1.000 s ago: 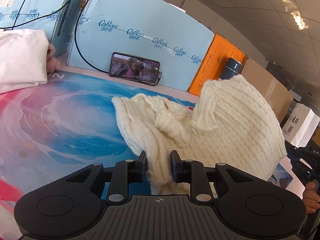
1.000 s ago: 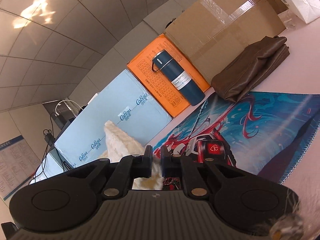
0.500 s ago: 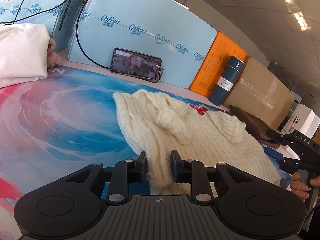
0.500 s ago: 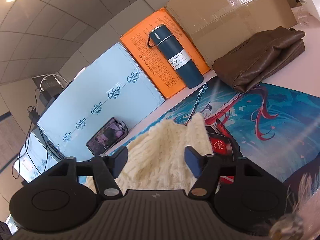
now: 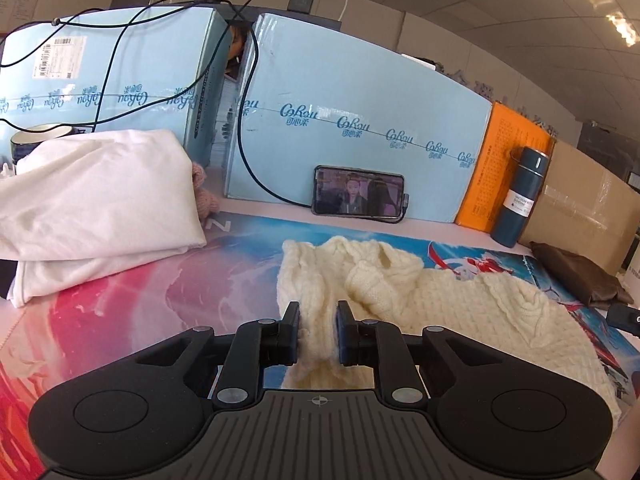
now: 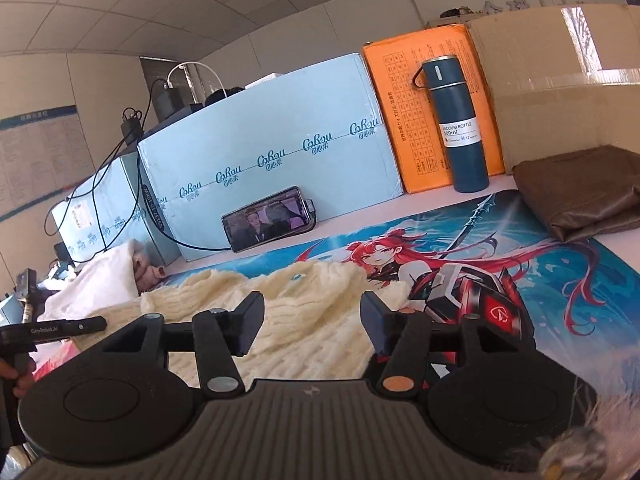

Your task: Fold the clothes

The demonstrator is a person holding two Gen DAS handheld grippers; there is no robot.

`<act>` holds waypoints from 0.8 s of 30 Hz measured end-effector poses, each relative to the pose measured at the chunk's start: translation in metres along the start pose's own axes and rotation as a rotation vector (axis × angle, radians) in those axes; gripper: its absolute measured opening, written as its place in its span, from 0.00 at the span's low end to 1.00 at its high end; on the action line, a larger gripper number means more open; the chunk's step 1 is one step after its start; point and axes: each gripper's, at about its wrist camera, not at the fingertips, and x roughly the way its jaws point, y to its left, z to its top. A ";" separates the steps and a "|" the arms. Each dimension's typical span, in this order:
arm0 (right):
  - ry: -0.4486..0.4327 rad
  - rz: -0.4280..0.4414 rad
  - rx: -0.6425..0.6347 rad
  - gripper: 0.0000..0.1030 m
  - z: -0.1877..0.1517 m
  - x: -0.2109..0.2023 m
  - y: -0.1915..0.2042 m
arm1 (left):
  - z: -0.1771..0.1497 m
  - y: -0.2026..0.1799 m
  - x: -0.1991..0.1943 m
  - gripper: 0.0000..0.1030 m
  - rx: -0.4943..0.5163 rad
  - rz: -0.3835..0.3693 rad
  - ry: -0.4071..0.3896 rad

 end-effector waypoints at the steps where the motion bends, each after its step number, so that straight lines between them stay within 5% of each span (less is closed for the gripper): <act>1: 0.015 0.004 -0.037 0.60 0.002 0.008 0.004 | -0.001 0.000 0.001 0.16 -0.001 0.001 0.004; 5: 0.091 0.052 -0.227 0.75 0.007 0.044 0.029 | -0.007 0.000 0.004 0.16 -0.005 0.009 0.025; 9: 0.182 0.082 -0.394 0.80 0.003 0.079 0.054 | -0.011 0.002 0.008 0.16 -0.002 0.021 0.048; 10: 0.207 0.073 -0.426 0.78 0.000 0.087 0.059 | -0.011 0.001 0.008 0.17 0.003 0.024 0.053; 13: 0.244 0.034 -0.428 0.23 -0.001 0.104 0.058 | -0.011 0.002 0.011 0.17 0.033 0.028 0.071; 16: 0.244 0.057 -0.361 0.15 0.003 0.102 0.048 | -0.005 0.008 0.018 0.17 0.067 0.035 0.086; 24: 0.254 0.277 -0.216 0.14 0.010 0.056 0.045 | 0.031 0.000 0.073 0.17 0.282 0.144 0.117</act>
